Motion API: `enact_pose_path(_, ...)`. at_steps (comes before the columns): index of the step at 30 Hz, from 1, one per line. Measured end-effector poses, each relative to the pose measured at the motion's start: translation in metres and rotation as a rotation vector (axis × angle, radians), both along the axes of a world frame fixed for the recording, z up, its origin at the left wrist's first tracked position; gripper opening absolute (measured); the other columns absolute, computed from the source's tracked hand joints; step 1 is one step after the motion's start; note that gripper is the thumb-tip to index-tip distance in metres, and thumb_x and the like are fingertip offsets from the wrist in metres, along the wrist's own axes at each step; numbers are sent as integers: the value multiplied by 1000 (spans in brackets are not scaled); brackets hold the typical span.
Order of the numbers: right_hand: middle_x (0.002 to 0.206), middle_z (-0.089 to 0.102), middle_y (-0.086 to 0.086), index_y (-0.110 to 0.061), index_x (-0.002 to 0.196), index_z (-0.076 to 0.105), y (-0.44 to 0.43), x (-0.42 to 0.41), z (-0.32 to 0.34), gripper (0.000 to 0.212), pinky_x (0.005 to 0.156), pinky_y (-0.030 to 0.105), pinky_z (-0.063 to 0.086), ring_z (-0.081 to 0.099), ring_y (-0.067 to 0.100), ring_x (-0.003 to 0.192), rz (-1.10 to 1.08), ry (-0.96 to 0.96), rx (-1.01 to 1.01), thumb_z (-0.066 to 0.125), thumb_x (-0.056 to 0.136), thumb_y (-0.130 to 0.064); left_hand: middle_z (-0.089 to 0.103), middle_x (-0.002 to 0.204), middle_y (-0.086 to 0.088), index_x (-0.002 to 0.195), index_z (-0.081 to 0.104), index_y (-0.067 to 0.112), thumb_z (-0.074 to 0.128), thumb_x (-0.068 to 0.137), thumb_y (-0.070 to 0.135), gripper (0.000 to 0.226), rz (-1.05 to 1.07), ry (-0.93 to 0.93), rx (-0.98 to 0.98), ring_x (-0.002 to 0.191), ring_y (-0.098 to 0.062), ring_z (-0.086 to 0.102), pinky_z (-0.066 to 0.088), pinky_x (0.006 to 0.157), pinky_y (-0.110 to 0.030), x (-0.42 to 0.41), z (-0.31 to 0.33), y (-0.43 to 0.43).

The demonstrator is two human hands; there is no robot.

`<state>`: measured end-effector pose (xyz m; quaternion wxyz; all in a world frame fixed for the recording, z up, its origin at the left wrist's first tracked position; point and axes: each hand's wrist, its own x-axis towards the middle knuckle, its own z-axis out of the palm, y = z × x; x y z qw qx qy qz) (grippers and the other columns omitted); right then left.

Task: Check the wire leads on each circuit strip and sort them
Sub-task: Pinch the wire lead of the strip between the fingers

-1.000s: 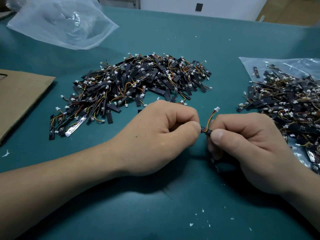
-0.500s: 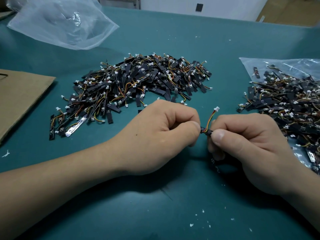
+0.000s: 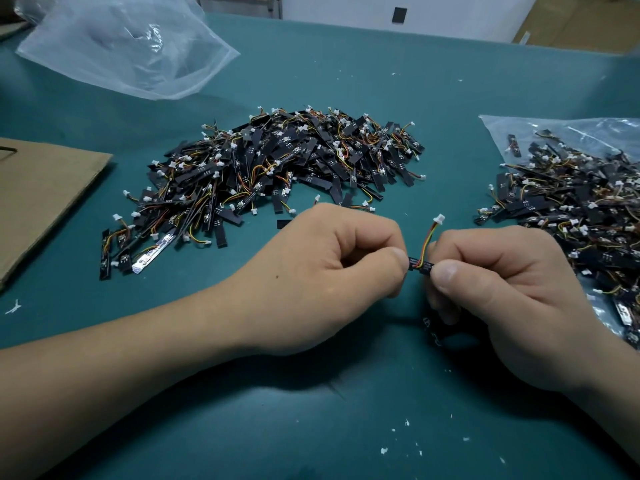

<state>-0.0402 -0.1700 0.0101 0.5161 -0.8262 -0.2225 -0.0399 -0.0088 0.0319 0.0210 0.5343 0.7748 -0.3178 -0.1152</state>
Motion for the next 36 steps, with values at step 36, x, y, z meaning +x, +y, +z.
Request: enact_pose_path(36,50,53,4,-21,83,70,1,6,-9,32,48,16,36,43,10,42,-221,-11,148,49,100,-38,47,106,12,115,50,38,24,79,21,48,384,-417,653,99,-19,40,23,83,-34,-2,-21,-2)
